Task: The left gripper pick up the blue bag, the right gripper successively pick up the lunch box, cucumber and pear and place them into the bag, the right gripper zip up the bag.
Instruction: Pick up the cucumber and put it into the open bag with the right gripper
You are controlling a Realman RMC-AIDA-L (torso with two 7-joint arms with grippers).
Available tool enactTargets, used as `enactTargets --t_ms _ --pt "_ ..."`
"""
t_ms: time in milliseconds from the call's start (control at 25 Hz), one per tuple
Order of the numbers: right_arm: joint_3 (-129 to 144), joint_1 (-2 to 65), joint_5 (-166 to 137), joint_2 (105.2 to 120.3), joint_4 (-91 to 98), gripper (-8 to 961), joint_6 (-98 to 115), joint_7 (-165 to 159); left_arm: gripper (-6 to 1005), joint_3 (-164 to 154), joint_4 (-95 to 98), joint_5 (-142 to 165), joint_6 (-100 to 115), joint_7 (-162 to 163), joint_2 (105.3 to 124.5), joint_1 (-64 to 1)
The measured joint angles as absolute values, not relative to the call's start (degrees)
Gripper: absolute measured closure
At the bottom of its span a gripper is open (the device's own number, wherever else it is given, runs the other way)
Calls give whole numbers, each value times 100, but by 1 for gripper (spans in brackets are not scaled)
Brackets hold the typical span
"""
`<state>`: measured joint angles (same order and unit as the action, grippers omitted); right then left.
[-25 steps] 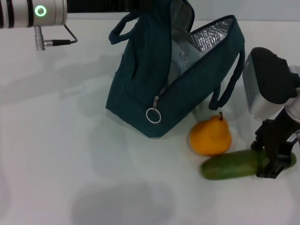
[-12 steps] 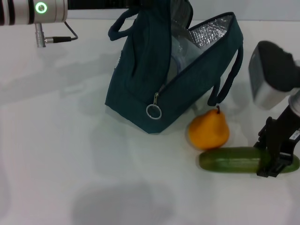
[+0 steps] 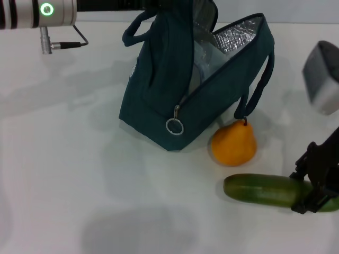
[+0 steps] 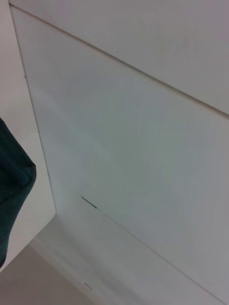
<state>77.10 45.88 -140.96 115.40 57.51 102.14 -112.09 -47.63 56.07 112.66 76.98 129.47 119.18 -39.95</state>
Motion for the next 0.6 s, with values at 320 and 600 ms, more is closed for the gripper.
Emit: enactTargets --t_ms 320,600 --pt "5872 4275 -13853 11462 5531 313 11357 -10419 928 -4754 5607 11275 7698 12940 11894 -3975" --pt "4295 3896 -13292 10984 4544 313 12212 -9448 928 -4764 5607 11303 7699 12884 11874 -3945"
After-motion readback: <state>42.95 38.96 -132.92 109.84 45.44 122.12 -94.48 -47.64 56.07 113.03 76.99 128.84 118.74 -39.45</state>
